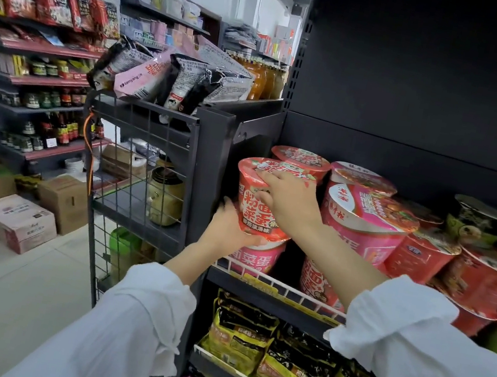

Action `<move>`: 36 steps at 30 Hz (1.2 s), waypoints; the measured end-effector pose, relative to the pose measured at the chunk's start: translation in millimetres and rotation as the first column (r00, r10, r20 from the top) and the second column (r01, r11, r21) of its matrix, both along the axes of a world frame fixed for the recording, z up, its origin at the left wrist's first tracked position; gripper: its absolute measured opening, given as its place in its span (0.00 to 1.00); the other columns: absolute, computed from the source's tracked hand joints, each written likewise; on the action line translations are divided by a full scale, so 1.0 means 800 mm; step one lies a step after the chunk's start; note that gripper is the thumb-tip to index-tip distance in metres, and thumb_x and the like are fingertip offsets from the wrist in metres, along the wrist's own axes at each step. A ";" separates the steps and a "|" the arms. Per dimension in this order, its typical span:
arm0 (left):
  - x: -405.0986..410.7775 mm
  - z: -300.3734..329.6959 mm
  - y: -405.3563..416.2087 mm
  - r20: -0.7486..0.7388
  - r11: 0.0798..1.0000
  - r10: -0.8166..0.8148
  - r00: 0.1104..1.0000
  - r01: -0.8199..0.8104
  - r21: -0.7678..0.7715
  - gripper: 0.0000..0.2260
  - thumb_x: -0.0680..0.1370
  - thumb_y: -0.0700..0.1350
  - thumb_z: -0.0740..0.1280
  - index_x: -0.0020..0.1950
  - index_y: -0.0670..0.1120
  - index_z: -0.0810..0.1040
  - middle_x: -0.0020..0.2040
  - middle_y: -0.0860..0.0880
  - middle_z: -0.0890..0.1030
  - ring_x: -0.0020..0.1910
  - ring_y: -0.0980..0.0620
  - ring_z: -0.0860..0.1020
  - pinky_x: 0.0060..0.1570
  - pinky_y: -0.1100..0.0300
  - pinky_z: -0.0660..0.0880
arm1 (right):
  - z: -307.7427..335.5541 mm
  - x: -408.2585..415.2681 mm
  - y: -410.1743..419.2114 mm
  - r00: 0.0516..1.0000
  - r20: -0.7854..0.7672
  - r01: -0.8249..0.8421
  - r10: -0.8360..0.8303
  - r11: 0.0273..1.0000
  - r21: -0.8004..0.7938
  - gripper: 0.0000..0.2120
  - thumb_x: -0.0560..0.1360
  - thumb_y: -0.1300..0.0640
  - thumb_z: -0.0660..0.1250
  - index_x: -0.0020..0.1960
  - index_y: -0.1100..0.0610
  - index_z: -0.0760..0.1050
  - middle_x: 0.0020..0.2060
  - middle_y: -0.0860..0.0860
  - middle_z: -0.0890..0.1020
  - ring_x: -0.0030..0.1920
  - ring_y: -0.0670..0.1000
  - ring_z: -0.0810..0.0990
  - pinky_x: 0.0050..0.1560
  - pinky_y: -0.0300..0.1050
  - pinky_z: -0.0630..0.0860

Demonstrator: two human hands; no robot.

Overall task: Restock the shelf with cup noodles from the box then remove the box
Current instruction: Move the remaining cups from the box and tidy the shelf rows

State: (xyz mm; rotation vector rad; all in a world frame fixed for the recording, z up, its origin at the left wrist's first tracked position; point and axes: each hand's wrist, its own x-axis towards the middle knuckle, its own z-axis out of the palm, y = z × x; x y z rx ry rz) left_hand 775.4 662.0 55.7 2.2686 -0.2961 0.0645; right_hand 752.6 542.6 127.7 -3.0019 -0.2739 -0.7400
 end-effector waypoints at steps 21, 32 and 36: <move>-0.076 0.076 -0.080 0.574 0.980 -0.182 0.799 0.195 0.038 0.07 0.77 0.42 0.65 0.54 0.44 0.75 0.55 0.50 0.73 0.52 0.57 0.69 0.49 0.66 0.65 | 0.054 -0.089 -0.140 0.990 0.116 0.042 -0.081 0.951 0.306 0.13 0.76 0.61 0.62 0.57 0.58 0.80 0.57 0.54 0.79 0.60 0.52 0.75 0.60 0.42 0.67; -0.068 0.068 -0.186 0.609 0.762 -0.473 0.637 -0.052 0.646 0.46 0.60 0.62 0.75 0.73 0.47 0.63 0.70 0.45 0.69 0.71 0.43 0.66 0.69 0.42 0.59 | 0.010 -0.111 -0.234 0.951 -0.235 0.308 -0.201 0.690 0.655 0.22 0.79 0.44 0.58 0.65 0.58 0.65 0.49 0.58 0.77 0.43 0.55 0.78 0.42 0.38 0.69; -0.069 0.058 -0.191 0.646 0.803 -0.411 0.643 -0.079 0.590 0.36 0.63 0.53 0.77 0.68 0.48 0.70 0.64 0.47 0.74 0.64 0.45 0.73 0.65 0.47 0.66 | -0.020 -0.119 -0.228 0.924 -0.366 0.358 -0.113 0.596 0.719 0.36 0.77 0.34 0.46 0.76 0.56 0.52 0.69 0.61 0.69 0.66 0.62 0.71 0.66 0.51 0.66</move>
